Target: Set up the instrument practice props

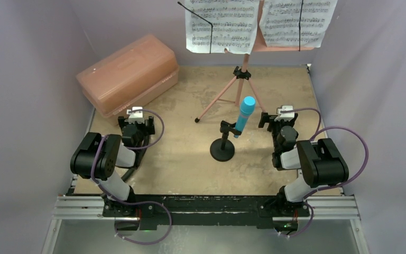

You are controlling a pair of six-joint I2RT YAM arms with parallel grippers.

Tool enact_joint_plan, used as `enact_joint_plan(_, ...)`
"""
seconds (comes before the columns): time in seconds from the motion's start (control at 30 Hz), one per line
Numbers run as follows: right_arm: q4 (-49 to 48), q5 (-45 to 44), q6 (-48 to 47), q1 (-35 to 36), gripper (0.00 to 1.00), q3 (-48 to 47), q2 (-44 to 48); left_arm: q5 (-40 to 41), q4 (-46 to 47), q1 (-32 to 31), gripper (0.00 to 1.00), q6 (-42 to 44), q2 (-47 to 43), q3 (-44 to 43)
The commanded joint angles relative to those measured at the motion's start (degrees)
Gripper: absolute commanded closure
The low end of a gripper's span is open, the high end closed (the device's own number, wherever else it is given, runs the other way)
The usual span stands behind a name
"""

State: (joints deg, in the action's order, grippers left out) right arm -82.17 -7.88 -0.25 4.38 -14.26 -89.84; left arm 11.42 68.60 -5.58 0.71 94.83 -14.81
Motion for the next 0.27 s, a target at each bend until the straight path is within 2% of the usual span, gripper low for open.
enact_joint_plan(0.0, -3.51, -0.27, -0.71, -0.45, 0.02, -1.29, 0.28, 0.54, 3.24, 0.48, 0.01, -0.27, -0.05, -1.01)
enact_joint_plan(0.23, -3.58, -0.29, -0.67, -0.43, 0.02, -1.29, 0.19, 0.42, 2.57, 0.44, 0.01, -0.28, -0.10, -1.40)
